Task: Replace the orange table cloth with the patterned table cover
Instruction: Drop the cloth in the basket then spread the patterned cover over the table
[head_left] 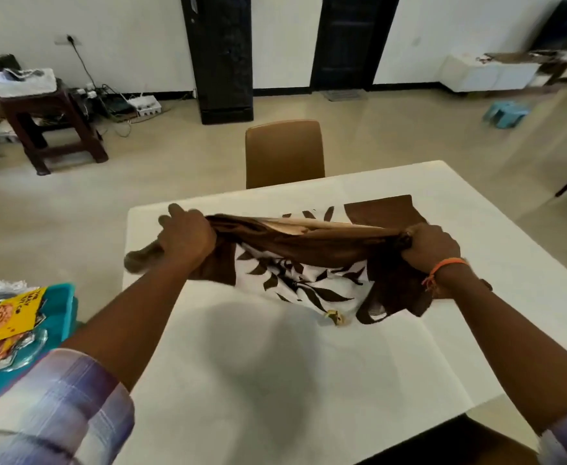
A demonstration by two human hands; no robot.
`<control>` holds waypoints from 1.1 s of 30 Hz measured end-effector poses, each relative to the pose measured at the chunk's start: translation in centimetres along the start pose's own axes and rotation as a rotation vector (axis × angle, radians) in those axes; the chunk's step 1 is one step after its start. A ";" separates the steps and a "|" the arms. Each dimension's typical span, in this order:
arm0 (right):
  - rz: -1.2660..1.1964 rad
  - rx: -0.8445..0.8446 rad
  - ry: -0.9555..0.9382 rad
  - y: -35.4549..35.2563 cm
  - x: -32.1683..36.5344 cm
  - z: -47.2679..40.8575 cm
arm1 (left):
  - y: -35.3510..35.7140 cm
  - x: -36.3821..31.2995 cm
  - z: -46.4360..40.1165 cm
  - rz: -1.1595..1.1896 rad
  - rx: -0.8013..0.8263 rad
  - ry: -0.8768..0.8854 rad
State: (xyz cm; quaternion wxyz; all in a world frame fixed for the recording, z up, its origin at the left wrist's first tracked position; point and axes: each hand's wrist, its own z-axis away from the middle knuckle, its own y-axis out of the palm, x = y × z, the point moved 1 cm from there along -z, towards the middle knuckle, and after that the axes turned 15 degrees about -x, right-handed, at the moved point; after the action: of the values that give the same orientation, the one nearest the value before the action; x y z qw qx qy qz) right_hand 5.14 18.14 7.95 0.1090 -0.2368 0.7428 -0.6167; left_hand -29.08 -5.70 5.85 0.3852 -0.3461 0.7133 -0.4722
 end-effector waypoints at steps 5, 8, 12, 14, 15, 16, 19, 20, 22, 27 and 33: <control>-0.594 0.231 0.313 -2.2 -0.1 0.2 | -2.5 -4.1 -5.2 0.445 -0.202 -0.140; -1.025 0.375 0.431 -3.1 2.0 3.0 | -1.5 -4.9 -4.4 0.359 -0.035 -0.093; -1.343 0.497 0.795 0.7 5.6 6.0 | -0.2 -6.1 6.1 0.434 0.111 -0.240; -1.409 0.609 0.898 2.6 7.7 7.4 | -0.1 -7.0 12.3 0.719 0.401 -0.191; -1.448 0.681 0.912 3.3 8.8 8.0 | 0.0 -7.5 15.0 0.807 0.574 -0.157; -1.488 0.741 0.917 3.9 9.6 8.6 | 0.0 -7.7 17.2 0.857 0.713 -0.121; -1.594 0.801 0.865 4.5 10.6 9.4 | 1.2 -7.7 19.3 0.919 0.784 -0.135; -1.630 0.836 0.818 4.4 10.7 9.3 | 1.6 -7.4 19.0 0.967 0.770 -0.195; -1.659 0.886 0.734 3.7 10.8 9.2 | 2.0 -6.4 17.7 1.075 0.815 -0.257; -1.475 0.874 0.486 3.4 10.1 8.3 | 1.3 -5.2 15.7 1.138 0.807 -0.191; -1.402 0.880 0.268 3.9 8.8 8.1 | 0.7 -3.9 14.2 1.169 0.770 -0.348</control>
State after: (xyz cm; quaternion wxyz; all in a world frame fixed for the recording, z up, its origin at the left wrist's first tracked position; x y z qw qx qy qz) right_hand 0.36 7.30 3.59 -0.3066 -0.5044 0.1217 -0.7980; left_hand -14.93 -7.85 2.39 0.7775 0.1826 0.4930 -0.3450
